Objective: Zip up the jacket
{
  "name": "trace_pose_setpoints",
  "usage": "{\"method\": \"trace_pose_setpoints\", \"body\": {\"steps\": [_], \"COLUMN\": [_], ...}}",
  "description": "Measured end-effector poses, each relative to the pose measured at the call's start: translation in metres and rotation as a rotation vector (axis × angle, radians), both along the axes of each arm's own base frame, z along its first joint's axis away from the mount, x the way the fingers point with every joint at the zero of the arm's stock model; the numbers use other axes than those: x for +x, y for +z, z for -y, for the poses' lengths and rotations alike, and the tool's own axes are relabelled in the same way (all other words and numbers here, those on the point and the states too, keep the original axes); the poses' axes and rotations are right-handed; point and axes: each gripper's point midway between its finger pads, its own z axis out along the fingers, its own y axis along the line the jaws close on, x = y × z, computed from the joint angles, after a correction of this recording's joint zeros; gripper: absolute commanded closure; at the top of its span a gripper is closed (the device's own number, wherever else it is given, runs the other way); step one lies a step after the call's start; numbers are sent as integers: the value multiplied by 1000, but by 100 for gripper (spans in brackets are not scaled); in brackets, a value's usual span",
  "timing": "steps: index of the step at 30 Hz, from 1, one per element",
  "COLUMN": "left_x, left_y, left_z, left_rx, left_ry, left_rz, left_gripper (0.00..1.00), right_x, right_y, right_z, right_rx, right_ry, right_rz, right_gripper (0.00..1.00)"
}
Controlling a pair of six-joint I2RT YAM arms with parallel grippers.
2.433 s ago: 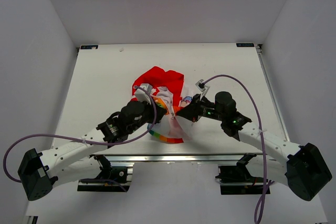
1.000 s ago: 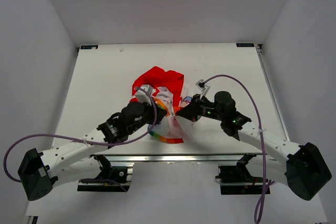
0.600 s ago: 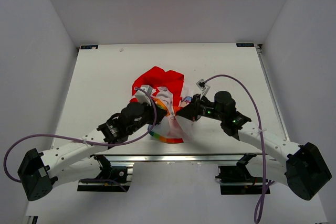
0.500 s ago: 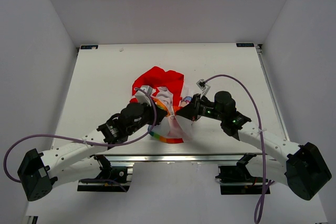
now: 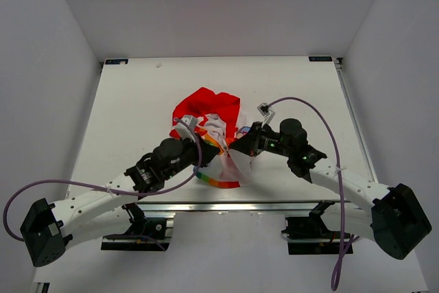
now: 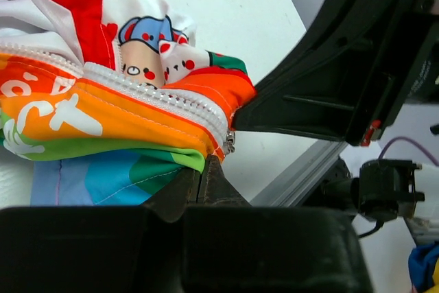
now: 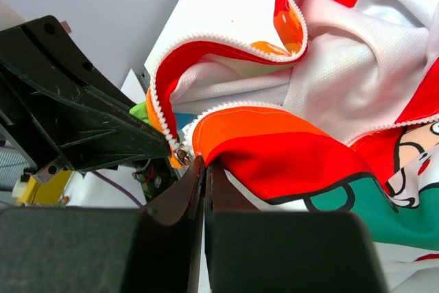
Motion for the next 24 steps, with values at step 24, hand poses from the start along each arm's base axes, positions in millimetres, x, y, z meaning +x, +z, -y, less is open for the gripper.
{"method": "trace_pose_setpoints", "body": {"steps": [24], "left_x": [-18], "left_y": [-41], "left_z": [17], "left_rx": [136], "left_ry": [-172], "left_rz": [-88], "left_gripper": [100], "right_x": [-12], "right_y": [0], "right_z": [-2], "right_rx": [-37], "right_ry": [98], "right_rz": [-43], "right_gripper": [100]}}
